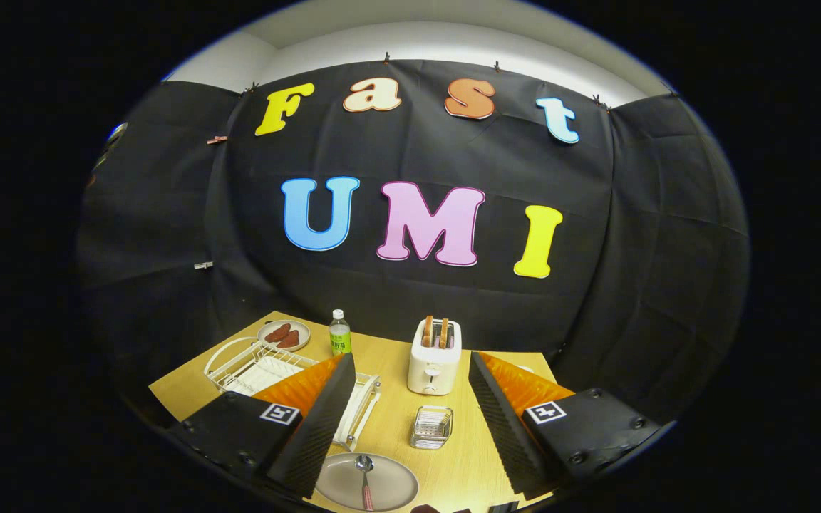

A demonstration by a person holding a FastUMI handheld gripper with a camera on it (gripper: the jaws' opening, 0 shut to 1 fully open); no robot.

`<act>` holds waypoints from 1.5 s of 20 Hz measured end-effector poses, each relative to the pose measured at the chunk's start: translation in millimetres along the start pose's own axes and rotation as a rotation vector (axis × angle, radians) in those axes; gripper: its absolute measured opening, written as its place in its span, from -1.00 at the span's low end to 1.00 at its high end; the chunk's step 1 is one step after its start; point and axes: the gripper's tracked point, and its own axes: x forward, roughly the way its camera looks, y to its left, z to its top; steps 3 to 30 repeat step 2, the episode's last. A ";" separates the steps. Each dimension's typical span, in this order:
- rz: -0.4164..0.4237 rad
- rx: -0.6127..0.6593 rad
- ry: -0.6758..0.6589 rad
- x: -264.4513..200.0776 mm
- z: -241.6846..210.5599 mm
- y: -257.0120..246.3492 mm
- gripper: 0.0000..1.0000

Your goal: Take the plate from the dish rack, then take the spoon from the basket and place it into the plate.

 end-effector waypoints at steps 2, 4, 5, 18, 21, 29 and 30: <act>0.001 0.005 0.002 -0.5 -1.2 -0.7 0.98; 0.001 0.005 0.002 -0.5 -1.2 -0.7 0.98; 0.001 0.005 0.002 -0.5 -1.2 -0.7 0.98; 0.001 0.005 0.002 -0.5 -1.2 -0.7 0.98; 0.001 0.005 0.002 -0.5 -1.2 -0.7 0.98; 0.001 0.005 0.002 -0.5 -1.2 -0.7 0.98; 0.001 0.005 0.002 -0.5 -1.2 -0.7 0.98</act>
